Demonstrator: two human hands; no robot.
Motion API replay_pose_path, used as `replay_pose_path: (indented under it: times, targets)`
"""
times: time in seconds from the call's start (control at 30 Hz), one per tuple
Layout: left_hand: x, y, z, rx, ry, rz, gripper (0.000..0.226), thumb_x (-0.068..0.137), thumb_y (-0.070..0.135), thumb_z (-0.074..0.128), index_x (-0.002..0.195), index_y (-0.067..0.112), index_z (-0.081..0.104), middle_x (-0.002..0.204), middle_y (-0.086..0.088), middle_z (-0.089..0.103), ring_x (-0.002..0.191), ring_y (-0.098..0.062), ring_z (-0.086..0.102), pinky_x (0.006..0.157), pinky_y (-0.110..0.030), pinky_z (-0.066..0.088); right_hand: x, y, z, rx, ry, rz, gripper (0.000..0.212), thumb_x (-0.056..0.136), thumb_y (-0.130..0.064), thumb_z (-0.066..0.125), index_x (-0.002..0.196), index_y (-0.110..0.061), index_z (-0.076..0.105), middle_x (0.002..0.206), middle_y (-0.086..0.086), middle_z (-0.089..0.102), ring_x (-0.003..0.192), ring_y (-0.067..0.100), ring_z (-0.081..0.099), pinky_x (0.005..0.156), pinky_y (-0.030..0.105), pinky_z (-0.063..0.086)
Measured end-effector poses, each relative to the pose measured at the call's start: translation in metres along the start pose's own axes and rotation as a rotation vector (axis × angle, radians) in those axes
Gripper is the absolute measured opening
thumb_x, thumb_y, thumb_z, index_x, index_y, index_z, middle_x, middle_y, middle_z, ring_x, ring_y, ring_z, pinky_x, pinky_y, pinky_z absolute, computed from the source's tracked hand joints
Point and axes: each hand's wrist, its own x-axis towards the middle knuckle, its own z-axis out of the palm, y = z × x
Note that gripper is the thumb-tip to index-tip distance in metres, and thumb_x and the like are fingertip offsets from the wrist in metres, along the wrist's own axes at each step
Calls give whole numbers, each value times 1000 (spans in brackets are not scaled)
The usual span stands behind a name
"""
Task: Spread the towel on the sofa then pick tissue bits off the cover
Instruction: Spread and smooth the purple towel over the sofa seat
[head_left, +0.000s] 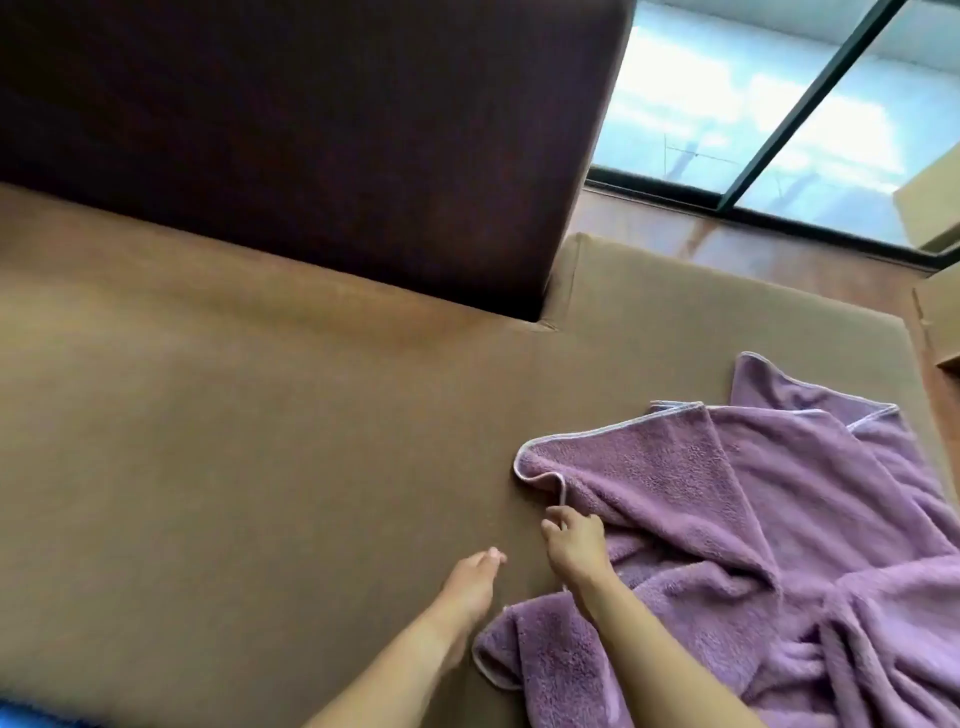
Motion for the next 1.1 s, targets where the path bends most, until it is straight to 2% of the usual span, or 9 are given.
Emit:
replay_pose_path:
  times: [0.2,0.4,0.53,0.6,0.67,0.83,0.97,1.03,1.1]
  targets:
    - [13,-20,13,-1,-27,-82,26,97,15,34,101,14,60,96,0,57,84,-13,50,64,-21,36,14,24,17,-315,-116,112,32,94,-28,40,120,-16,56,141,18,37,130,35,31,107,37,27]
    - [16,-12,24,12,-76,-118,25,99,25,28,110,23,51,88,5,50,72,-8,46,64,-19,44,17,29,15,-276,78,8,31,95,-17,39,119,2,44,133,19,43,121,38,42,102,38,33]
    - [13,-5,30,-76,-116,-116,17,100,20,31,105,17,47,95,-4,49,47,-8,53,39,-12,39,16,15,9,30,191,-167,21,90,-4,47,107,1,60,109,20,62,106,31,55,93,36,39]
    - [13,-4,31,-120,-152,-107,15,99,22,38,110,23,47,93,-3,54,36,-5,51,37,-13,38,14,2,7,205,206,-202,15,85,-1,52,81,-11,63,77,10,61,81,22,54,78,33,41]
    - [12,-2,32,-93,-214,-73,15,95,25,48,109,25,54,88,-2,59,39,-4,46,39,-13,35,14,-12,5,424,179,-139,12,81,0,56,86,-7,65,74,7,60,73,19,53,73,29,43]
    - [15,4,30,-66,-121,69,34,90,5,53,59,18,54,57,3,52,54,-6,43,45,-12,34,15,-48,-1,992,121,28,26,77,14,56,97,-2,57,66,7,56,55,12,53,55,19,46]
    - [15,9,26,-243,-47,81,11,90,4,53,86,14,51,77,-1,56,68,-8,52,53,-10,43,16,-65,-16,1208,10,201,25,78,21,51,85,-3,53,72,12,54,60,17,57,58,25,51]
    - [17,8,26,-278,-84,166,31,84,0,62,107,12,47,92,-2,61,82,-11,58,68,-13,49,14,-73,-21,1301,-89,293,22,80,20,47,78,-2,52,71,13,53,58,18,57,46,20,52]
    - [20,13,28,-218,-22,225,29,82,-5,61,104,12,54,87,-4,62,78,-16,56,63,-17,48,13,-82,-23,1316,-139,316,20,82,17,46,77,-1,53,71,12,52,62,19,54,47,20,53]
